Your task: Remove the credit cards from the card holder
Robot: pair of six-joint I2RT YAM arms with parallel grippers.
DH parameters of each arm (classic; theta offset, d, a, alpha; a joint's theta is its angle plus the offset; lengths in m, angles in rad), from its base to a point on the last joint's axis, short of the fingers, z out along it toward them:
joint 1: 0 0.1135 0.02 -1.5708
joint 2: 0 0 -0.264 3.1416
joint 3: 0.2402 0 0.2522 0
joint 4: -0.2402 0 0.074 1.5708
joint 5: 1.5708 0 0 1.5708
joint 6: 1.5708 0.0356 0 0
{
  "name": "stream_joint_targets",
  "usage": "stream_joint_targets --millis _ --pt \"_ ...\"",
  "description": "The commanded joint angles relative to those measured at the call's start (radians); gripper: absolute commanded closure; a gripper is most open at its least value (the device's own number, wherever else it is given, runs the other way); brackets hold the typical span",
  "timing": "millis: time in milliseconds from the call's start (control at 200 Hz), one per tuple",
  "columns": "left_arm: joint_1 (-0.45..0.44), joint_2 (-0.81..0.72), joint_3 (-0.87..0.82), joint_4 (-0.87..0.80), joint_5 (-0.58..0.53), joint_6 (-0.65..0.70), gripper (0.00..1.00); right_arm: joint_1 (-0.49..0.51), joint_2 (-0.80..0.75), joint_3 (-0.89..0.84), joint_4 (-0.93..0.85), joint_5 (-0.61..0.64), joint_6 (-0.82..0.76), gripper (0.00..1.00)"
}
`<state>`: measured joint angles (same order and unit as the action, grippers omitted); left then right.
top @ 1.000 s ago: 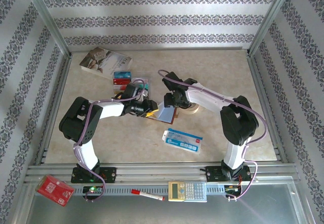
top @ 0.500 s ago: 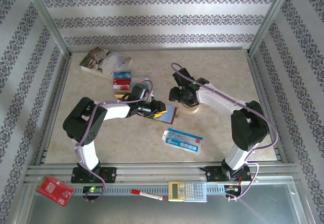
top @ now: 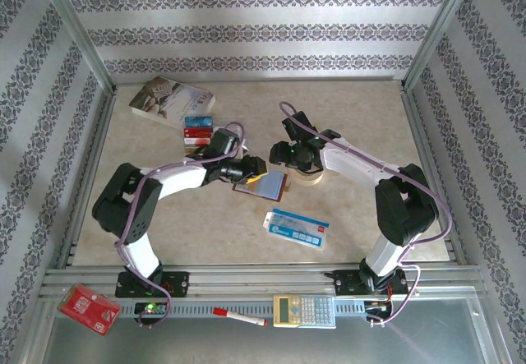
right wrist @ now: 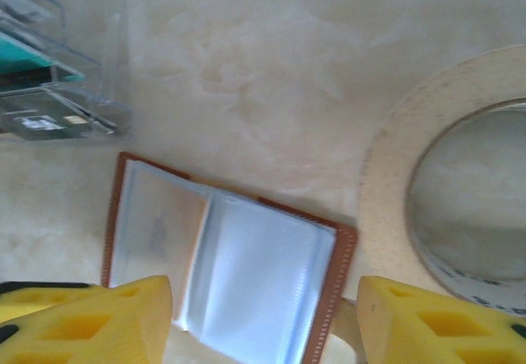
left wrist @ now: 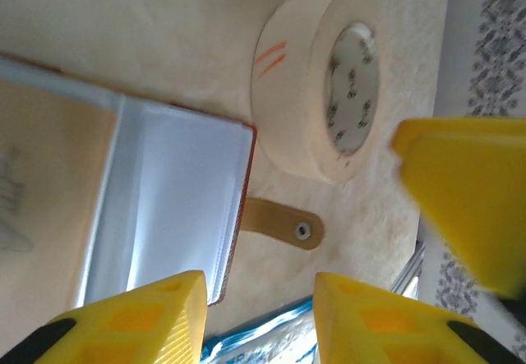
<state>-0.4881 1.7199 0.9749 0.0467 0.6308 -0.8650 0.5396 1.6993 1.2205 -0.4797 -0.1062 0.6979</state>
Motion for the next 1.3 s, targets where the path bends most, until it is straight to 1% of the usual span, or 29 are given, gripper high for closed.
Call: stream_joint_targets --millis 0,95,205,330,420,505,714,884,1044,1149,1299 --pt "0.058 -0.071 -0.024 -0.126 -0.103 0.071 0.63 0.023 -0.001 -0.007 0.054 -0.065 0.006 0.39" --pt "0.108 -0.096 -0.060 -0.162 -0.139 0.060 0.64 0.063 0.038 0.028 0.030 -0.043 -0.011 0.39" --pt "0.158 -0.119 -0.099 -0.191 -0.170 0.047 0.64 0.128 0.106 0.103 -0.054 0.057 -0.044 0.39" --pt "0.204 -0.151 -0.135 -0.202 -0.189 0.036 0.61 0.191 0.197 0.192 -0.154 0.167 -0.061 0.37" --pt "0.226 -0.172 -0.155 -0.208 -0.202 0.034 0.58 0.219 0.253 0.241 -0.202 0.215 -0.058 0.35" --pt "0.241 -0.188 -0.175 -0.203 -0.204 0.035 0.57 0.235 0.303 0.287 -0.244 0.237 -0.056 0.35" --pt "0.260 -0.200 -0.208 -0.179 -0.169 0.034 0.55 0.247 0.381 0.347 -0.308 0.246 -0.040 0.33" --pt "0.257 -0.181 -0.229 -0.096 -0.051 0.035 0.55 0.244 0.431 0.349 -0.319 0.227 -0.029 0.33" --pt "0.233 -0.163 -0.222 -0.074 0.021 0.047 0.59 0.230 0.427 0.280 -0.275 0.201 -0.028 0.37" --pt "0.206 -0.139 -0.198 -0.078 0.033 0.066 0.64 0.213 0.396 0.192 -0.194 0.168 -0.030 0.42" --pt "0.172 -0.101 -0.188 -0.050 0.037 0.078 0.69 0.198 0.366 0.101 -0.092 0.135 -0.063 0.44"
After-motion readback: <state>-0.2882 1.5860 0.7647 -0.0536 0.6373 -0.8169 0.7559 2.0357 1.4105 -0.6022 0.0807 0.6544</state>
